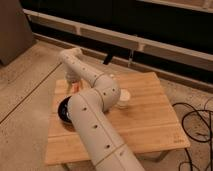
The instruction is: Drag the pepper across the table
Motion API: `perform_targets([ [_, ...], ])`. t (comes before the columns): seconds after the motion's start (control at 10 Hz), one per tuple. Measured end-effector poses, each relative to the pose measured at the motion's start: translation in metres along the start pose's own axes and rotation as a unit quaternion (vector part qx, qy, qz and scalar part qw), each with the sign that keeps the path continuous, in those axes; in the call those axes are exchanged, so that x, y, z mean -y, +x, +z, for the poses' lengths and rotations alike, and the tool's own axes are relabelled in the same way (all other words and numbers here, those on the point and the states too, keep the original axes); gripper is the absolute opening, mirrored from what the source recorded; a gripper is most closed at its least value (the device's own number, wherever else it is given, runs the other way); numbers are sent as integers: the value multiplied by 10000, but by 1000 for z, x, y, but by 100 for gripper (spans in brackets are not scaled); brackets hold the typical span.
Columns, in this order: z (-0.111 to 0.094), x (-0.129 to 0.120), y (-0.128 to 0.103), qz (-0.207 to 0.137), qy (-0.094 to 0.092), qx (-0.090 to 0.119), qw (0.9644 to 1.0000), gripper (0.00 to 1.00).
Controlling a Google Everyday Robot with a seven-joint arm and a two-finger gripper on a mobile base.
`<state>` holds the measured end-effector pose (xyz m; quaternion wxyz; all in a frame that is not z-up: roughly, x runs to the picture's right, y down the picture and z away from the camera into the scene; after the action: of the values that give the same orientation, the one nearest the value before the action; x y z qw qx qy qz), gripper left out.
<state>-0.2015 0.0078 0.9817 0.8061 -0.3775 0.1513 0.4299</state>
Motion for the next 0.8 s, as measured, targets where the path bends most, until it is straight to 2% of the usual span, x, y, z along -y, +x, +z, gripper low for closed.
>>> perform_targets([
  [0.3,3,12,-14,-40,180,195,9996,65],
  [0.6,13,15,-11,-114,226,100,9996,65],
  [0.8,16,11,-15,-196,224,135,9995,64],
])
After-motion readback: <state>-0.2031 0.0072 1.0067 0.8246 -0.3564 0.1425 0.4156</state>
